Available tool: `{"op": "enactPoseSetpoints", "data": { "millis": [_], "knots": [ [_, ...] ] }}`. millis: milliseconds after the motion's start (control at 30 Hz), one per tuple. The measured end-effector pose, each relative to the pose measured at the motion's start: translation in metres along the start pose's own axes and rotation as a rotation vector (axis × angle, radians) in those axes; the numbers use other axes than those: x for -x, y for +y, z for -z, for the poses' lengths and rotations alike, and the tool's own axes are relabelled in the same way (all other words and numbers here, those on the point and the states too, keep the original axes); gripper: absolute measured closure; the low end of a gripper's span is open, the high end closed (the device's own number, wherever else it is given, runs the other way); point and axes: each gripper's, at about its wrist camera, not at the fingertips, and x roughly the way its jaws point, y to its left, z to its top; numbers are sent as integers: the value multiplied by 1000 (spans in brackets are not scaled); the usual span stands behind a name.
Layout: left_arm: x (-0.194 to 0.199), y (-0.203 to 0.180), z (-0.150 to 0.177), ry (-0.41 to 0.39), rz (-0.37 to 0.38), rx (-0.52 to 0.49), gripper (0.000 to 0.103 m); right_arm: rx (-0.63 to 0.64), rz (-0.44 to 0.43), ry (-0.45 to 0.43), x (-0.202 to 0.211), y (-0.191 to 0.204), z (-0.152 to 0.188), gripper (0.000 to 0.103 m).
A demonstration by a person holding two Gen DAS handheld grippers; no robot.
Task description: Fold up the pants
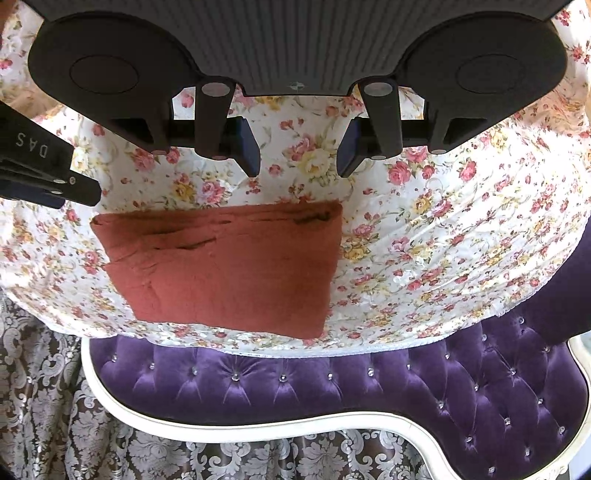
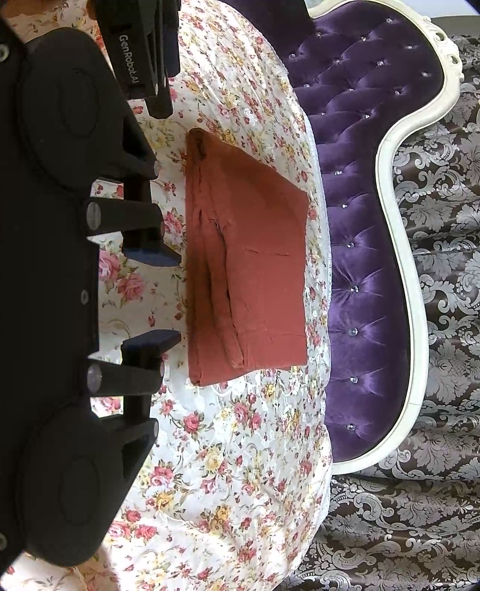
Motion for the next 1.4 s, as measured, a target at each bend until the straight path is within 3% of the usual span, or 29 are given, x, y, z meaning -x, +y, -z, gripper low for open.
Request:
{"op": "enactPoseSetpoints", "data": {
  "millis": [1400],
  "knots": [
    [-12,-3,5,41,-5,-18,58,-13,26,80,-17,-1,6,55]
  ]
}}
